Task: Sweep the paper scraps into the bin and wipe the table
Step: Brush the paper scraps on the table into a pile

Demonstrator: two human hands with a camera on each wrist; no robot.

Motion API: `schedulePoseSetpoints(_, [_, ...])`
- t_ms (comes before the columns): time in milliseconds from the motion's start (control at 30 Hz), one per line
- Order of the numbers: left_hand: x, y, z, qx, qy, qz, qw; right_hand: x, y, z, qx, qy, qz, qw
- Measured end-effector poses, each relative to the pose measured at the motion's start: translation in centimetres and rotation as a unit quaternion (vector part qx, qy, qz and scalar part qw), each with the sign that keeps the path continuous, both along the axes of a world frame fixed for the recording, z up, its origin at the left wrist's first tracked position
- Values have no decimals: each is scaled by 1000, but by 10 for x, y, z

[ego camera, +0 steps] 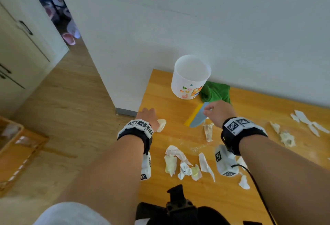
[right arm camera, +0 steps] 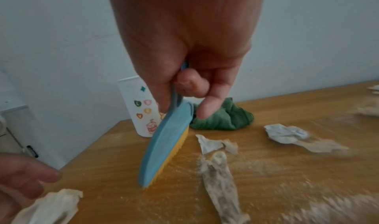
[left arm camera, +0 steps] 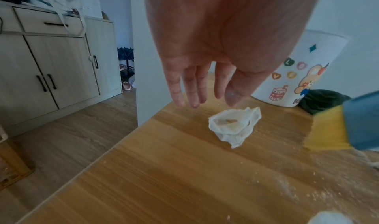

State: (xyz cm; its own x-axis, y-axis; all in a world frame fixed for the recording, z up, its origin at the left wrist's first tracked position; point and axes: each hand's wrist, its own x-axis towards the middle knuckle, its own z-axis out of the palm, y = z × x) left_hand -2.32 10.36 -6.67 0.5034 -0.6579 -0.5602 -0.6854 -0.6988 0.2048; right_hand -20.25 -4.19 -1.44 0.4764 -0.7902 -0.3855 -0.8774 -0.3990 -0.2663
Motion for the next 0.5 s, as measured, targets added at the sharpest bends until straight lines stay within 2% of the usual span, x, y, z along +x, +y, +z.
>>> schedulePoseSetpoints(167, [-12, -11, -2, 3, 30, -17, 999, -31, -13, -4, -23, 78, -92, 992])
schedulePoseSetpoints(267, [-22, -24, 0, -7, 36, -39, 999, -46, -22, 5, -17, 97, -96, 991])
schedulePoseSetpoints(333, [-26, -31, 1, -19, 35, -51, 998, -50, -24, 14, -3, 73, -90, 993])
schedulePoseSetpoints(500, [-14, -21, -1, -19, 20, -34, 999, -22, -16, 27, 53, -54, -72, 995])
